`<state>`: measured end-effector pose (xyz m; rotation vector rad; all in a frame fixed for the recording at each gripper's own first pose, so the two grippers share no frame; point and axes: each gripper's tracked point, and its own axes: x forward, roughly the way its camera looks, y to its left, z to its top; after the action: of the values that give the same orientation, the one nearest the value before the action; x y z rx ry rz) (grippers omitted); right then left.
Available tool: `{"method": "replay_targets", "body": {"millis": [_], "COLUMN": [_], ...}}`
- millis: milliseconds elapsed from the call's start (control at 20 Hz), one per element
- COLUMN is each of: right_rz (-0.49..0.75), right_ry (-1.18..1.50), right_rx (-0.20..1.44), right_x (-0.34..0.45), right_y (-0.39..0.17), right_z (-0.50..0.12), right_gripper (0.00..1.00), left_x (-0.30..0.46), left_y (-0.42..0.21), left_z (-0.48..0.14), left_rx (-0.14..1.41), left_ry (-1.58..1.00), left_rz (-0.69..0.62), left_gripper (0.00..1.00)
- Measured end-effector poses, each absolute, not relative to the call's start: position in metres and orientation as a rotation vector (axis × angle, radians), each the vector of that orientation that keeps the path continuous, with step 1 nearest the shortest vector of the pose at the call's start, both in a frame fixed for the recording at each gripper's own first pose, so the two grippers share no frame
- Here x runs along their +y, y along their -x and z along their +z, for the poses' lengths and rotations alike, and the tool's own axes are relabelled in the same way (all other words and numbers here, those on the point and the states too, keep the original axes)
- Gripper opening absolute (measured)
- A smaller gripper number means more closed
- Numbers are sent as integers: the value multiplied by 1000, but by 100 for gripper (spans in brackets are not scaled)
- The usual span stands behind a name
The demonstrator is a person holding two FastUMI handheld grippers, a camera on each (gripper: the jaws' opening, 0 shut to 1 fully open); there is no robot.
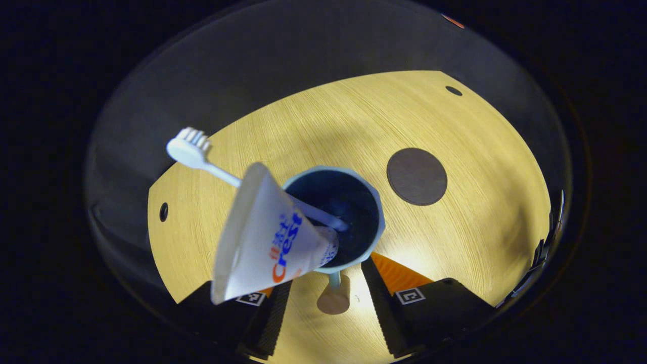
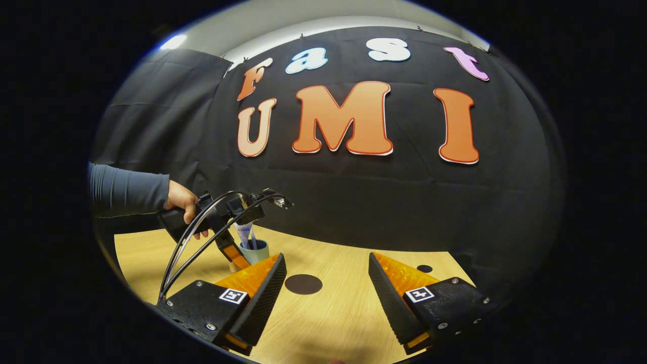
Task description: Put the toothbrush and toothpaste on the desktop into the cup, then pick up the cup and place it on the coaster on the desktop.
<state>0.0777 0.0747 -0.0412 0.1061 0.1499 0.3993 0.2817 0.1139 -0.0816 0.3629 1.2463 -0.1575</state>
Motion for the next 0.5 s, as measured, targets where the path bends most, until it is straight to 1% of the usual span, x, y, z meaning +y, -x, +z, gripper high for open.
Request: {"method": "replay_targets", "body": {"millis": [50, 100, 250, 350, 450, 500], "right_rz": [396, 399, 398, 389, 380, 373], "right_ry": [-105, -108, -114, -118, -135, -141], "right_rx": [157, 161, 177, 175, 175, 178], "right_x": [73, 73, 71, 65, 61, 59], "right_y": [-78, -78, -76, -76, -77, -75], "right_z": [-44, -46, -51, -51, -50, -50], "right_gripper": [98, 98, 98, 98, 98, 98], "left_x": [114, 111, 96, 84, 68, 67], "left_y": [-286, -292, -305, -318, -330, -331], "left_z": [-70, -69, -49, -35, -25, -20], "left_rx": [1254, 1260, 1269, 1271, 1279, 1267], "left_ry": [-370, -375, -369, -359, -359, -351], "left_rz": [-153, -151, -143, -142, -145, -131], "left_gripper": [79, 77, 35, 34, 27, 28]}}
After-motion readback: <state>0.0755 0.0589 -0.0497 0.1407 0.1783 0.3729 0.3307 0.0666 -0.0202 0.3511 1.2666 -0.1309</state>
